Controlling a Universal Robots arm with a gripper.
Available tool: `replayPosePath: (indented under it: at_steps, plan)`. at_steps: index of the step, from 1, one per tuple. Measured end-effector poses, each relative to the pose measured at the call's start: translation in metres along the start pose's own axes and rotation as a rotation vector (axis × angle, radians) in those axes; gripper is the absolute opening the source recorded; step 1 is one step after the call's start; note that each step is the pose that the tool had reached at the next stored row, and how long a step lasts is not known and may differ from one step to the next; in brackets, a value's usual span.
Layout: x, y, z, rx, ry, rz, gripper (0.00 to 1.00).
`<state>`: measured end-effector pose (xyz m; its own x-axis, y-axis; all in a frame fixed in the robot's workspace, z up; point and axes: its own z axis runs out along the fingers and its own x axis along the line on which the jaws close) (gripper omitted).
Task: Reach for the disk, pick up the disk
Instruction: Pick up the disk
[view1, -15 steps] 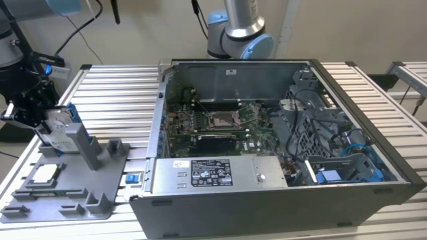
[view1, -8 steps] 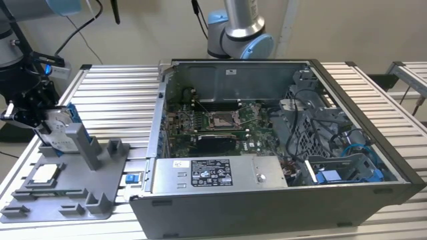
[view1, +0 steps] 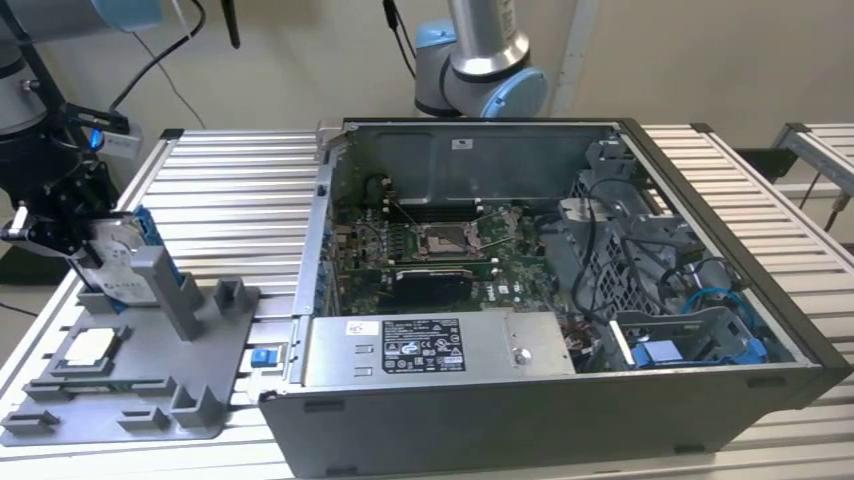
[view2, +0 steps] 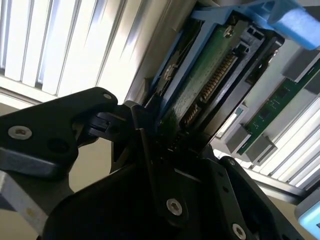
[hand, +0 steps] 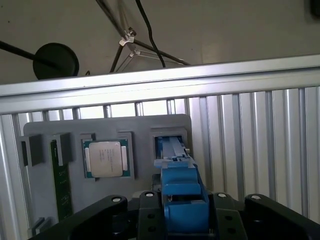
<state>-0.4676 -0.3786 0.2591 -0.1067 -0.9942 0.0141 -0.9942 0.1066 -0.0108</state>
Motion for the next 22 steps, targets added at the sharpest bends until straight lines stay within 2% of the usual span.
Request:
replayPosePath:
  at_steps: [2,3,14,22]
  plan:
    - [0.0002,0.0,-0.0002,-0.0017,-0.0112,0.0,0.0]
    - [0.0001,0.0,-0.0002,-0.0017,-0.0119,0.0,0.0]
    - [0.0,0.0,0.0,-0.0008,-0.0074,0.0,0.0]
    - [0.0,0.0,-0.0019,-0.0002,-0.0076,0.0,0.0]
